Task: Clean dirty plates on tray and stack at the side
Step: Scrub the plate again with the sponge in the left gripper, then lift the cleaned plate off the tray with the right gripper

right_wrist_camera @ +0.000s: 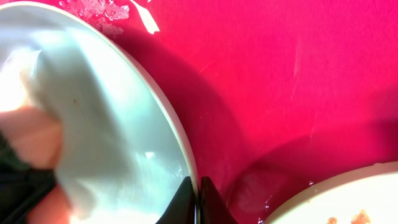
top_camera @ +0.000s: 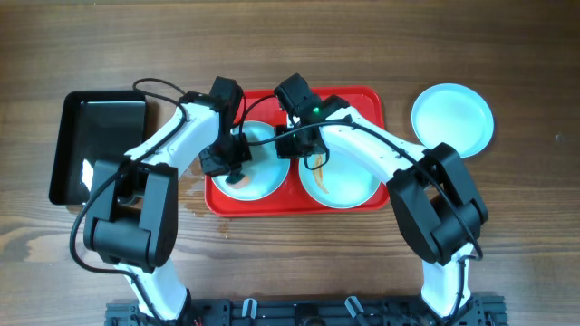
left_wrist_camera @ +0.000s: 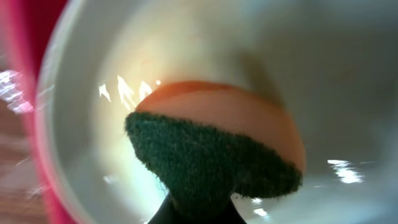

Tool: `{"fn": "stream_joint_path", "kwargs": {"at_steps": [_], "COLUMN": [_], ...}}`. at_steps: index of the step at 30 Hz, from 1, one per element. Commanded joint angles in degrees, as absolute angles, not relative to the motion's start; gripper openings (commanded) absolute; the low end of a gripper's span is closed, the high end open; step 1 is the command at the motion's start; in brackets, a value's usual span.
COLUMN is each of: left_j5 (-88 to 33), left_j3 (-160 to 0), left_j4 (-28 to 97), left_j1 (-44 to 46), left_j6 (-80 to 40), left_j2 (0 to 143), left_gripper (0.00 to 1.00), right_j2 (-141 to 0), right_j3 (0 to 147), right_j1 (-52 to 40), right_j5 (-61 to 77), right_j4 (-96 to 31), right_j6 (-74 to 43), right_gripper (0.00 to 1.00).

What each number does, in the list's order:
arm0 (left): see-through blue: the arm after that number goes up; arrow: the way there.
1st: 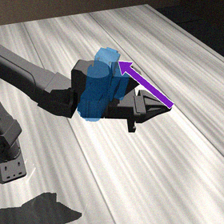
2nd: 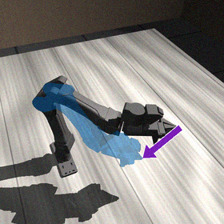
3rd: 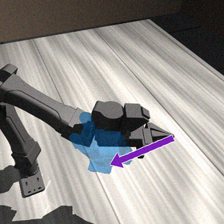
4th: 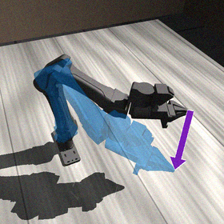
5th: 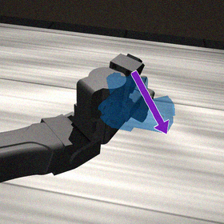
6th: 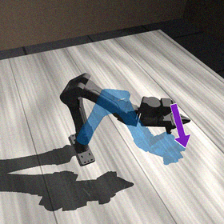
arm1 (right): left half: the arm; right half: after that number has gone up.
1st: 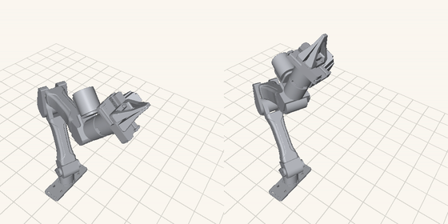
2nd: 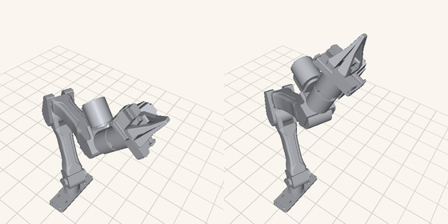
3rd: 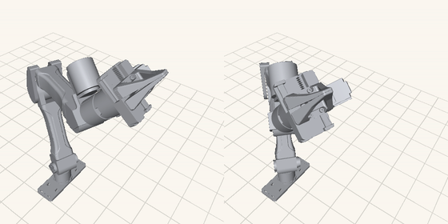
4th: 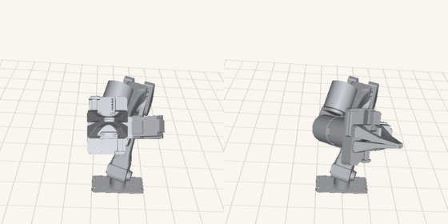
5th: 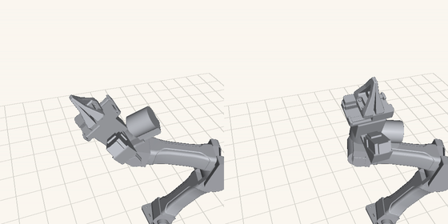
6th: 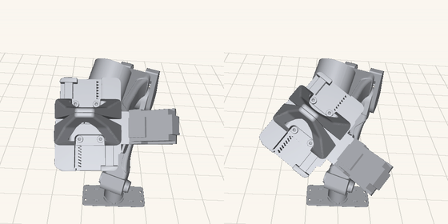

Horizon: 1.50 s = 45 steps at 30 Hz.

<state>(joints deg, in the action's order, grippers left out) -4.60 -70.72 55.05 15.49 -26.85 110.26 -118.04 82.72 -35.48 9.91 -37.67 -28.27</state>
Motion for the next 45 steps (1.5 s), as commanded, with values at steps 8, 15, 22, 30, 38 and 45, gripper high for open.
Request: {"fn": "stream_joint_path", "kwargs": {"at_steps": [8,15,22,30,38,45], "left_j5": [15.00,12.82,0.71,-4.01,-4.01,-3.77], "left_j3": [-70.15,-71.55,-71.85,-71.77,-71.24,-71.24], "left_j4": [61.25,57.76,51.70,51.88,50.74,50.52], "left_j1": [15.49,15.55,15.55,15.53,15.49,15.49], "left_j6": [-30.74,-30.70,-30.28,-30.28,-30.33,-30.30], "left_j2": [109.67,104.86,94.74,92.44,92.68,92.71], "left_gripper": [0.04,0.04,0.04,0.04,0.04,0.04], "right_j2": [-118.19,-118.19,-117.16,-110.41,-103.46,-102.96], "right_j3": [83.11,83.11,86.08,87.55,87.55,87.53], "right_j1": [-35.27,-35.27,-34.46,-34.44,-35.35,-40.01], "right_j5": [8.99,8.99,8.34,-10.81,-30.22,-46.78], "right_j4": [-37.17,-37.01,-35.68,-35.53,-34.44,-29.50], "right_j6": [-28.64,-28.60,-24.47,-17.85,-3.22,7.05], "right_gripper": [0.04,0.04,0.04,0.04,0.04,0.04]}}
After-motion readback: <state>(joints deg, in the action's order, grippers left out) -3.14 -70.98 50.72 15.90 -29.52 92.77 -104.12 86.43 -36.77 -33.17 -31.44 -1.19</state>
